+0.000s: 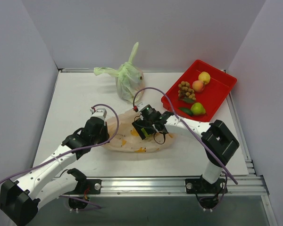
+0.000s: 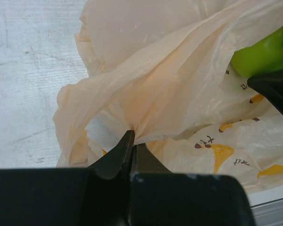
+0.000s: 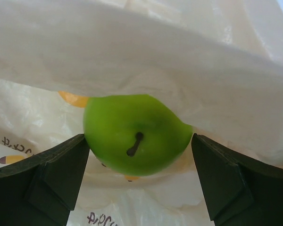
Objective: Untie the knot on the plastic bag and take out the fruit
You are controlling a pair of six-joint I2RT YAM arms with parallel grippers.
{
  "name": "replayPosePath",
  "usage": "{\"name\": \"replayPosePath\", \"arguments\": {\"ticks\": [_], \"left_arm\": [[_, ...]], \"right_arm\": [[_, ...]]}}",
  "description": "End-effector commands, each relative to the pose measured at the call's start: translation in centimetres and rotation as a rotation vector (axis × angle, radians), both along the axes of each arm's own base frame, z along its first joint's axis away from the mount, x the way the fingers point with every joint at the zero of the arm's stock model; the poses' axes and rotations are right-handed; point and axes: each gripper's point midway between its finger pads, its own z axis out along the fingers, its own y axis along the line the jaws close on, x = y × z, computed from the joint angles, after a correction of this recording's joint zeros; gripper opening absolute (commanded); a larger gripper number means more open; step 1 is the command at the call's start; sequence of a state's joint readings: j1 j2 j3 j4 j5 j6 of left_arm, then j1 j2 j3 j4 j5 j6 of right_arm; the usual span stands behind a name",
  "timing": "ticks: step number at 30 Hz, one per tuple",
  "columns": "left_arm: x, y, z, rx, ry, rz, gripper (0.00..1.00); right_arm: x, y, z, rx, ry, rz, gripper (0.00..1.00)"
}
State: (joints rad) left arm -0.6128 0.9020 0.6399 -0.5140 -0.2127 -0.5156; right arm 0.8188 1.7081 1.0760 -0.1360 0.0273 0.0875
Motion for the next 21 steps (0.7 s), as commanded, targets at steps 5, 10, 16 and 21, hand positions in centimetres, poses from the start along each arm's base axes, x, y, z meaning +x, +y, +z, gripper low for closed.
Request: {"name": "replayPosePath", "arguments": {"ticks": [5,10,16,21], "left_arm": [[1.2,-0.5,1.9,0.006,-0.077,-0.041,0.0],[1.9,0.3,2.6,0.057,-0.115,-0.032,0.0],[2.2,1.8,1.9,0.121,-0.137,0.014,0.0],[2.5,2.4,2.0,0.118,-0.145,0.047,0.0]], "right_arm": [[0.4,2.0,3.0,0.054,-0.058,0.064,0.61],[-0.7,3.2,5.7,0.154,-0.069,0.12,0.21],[-2.2,3.7,13.5,0.328,-0.173,0.204,0.18],[0.7,-0.5,18.1,0.332,-0.337,0.057,0.2]]}}
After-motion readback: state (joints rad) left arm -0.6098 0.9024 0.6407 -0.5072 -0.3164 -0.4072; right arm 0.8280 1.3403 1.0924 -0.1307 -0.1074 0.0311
